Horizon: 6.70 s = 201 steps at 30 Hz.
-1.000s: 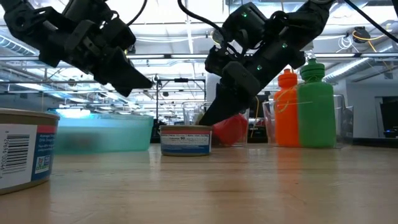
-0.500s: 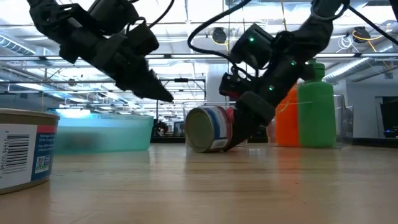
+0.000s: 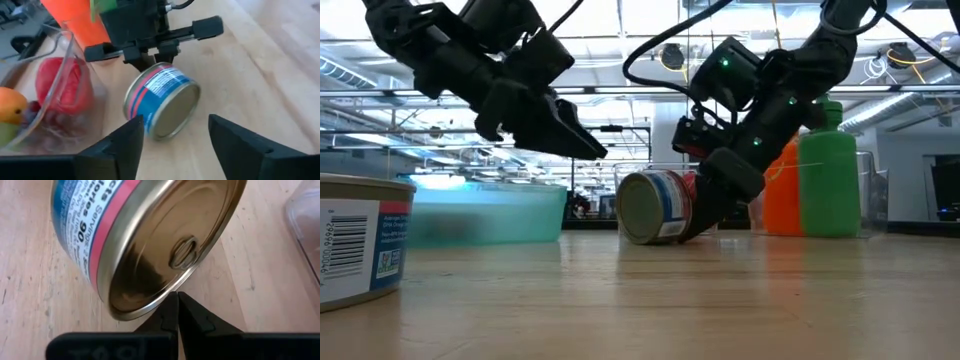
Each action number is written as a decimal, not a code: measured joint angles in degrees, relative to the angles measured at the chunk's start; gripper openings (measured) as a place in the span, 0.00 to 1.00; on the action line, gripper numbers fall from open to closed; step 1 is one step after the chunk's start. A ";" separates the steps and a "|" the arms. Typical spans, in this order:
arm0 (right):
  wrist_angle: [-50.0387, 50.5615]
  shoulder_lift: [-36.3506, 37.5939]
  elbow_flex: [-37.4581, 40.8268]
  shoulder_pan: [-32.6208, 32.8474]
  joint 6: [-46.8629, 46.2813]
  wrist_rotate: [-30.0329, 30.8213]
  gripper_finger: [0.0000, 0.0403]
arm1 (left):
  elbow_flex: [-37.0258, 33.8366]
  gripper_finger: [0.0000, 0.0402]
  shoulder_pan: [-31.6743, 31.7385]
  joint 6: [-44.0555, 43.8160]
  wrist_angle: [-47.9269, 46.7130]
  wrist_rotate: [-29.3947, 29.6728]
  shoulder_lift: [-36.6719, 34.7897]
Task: Pick & Place Food Item
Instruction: Put the right blue pink tuna can into the green bin
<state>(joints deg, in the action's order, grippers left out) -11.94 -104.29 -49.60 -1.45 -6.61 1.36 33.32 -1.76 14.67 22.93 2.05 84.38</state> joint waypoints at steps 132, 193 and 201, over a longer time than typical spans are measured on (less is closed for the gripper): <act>-10.75 21.99 7.85 14.97 8.60 -10.68 0.00 | 15.85 0.62 0.87 19.96 -25.54 -12.44 1.86; -22.97 3.11 7.89 3.71 3.80 -7.43 0.00 | 15.85 0.81 2.96 14.78 -15.39 -17.06 14.80; -23.17 3.11 7.89 4.07 3.80 -7.27 0.00 | 15.85 0.59 1.77 9.71 -15.64 -16.99 14.80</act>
<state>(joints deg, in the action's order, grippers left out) -35.11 -101.19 -41.71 2.62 -2.81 -5.91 49.17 0.01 24.38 7.29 -14.94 99.18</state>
